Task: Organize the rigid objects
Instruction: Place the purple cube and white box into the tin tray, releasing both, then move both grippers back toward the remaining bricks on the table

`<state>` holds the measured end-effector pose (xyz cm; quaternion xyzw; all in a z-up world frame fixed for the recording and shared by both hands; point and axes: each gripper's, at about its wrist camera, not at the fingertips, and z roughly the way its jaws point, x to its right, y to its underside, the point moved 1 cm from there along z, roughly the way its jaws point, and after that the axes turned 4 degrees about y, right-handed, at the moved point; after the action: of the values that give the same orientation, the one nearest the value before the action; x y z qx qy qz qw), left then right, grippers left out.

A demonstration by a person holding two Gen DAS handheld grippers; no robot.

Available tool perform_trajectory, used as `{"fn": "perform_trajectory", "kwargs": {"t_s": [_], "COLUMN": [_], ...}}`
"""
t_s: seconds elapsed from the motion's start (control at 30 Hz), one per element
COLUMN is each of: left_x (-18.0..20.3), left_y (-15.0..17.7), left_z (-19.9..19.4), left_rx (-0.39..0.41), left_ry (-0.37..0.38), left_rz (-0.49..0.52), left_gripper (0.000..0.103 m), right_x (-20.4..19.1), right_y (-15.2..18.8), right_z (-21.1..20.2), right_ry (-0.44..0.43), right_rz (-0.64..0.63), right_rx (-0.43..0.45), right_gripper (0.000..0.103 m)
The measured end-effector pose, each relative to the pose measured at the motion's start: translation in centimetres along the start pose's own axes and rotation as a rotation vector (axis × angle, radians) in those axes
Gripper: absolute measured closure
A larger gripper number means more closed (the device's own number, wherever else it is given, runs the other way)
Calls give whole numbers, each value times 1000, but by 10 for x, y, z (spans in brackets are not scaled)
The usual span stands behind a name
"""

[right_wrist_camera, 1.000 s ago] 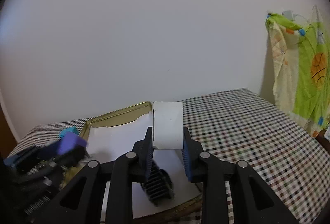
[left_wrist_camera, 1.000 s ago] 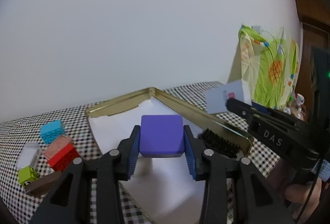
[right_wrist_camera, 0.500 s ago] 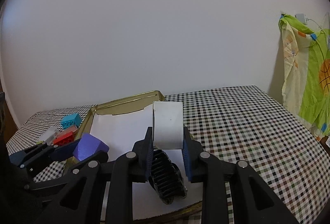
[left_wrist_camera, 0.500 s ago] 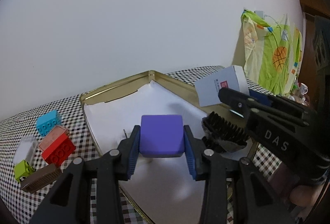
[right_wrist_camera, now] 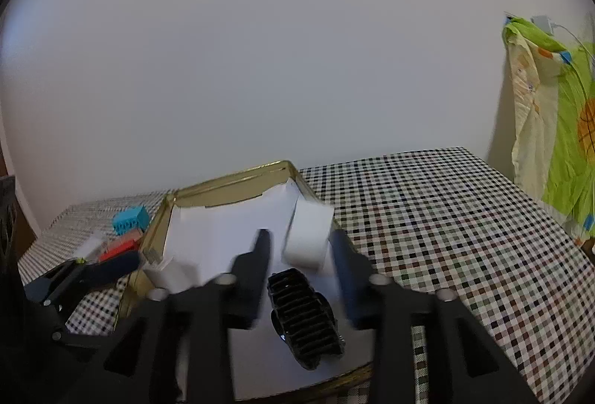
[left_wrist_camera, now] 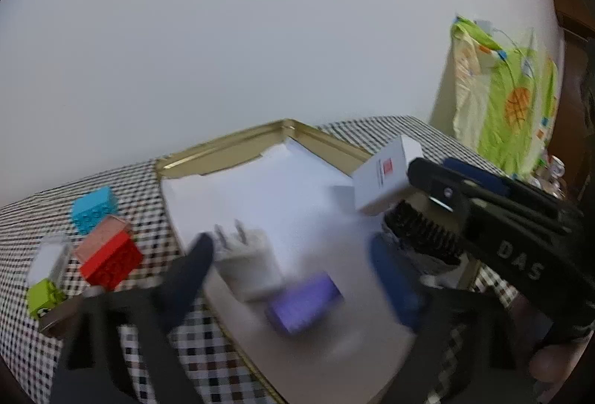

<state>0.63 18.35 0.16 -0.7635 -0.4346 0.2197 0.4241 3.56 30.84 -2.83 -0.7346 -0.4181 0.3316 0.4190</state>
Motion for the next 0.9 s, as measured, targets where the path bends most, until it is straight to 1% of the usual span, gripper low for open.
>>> {"fn": "perform_trajectory", "kwargs": {"t_s": [0.07, 0.1, 0.2, 0.27, 0.47, 0.63, 0.77, 0.9], "left_x": [-2, -2, -4, -6, -15, -34, -55, -70], "left_y": [-1, -1, -1, -2, -2, 0, 3, 6], "left_z": [-5, -6, -8, -11, -17, -22, -25, -28], "left_rx": [31, 36, 48, 64, 91, 107, 107, 113], "left_ry": [-5, -10, -27, -39, -76, -138, -164, -199], "left_rz": [-5, -4, -4, -3, -7, -36, -94, -115], "left_gripper": [6, 4, 3, 3, 3, 3, 3, 3], "right_x": [3, 4, 7, 13, 33, 42, 46, 43], "right_y": [-1, -1, -3, -3, -4, -4, -2, 0], "right_z": [-6, -8, -14, -16, -12, -10, -18, -31], "right_ry": [10, 16, 67, 108, 156, 187, 244, 305], "right_rz": [19, 20, 26, 46, 150, 215, 245, 252], "right_rx": [33, 45, 81, 93, 73, 75, 103, 145], "right_gripper": [42, 40, 38, 37, 37, 37, 37, 37]}}
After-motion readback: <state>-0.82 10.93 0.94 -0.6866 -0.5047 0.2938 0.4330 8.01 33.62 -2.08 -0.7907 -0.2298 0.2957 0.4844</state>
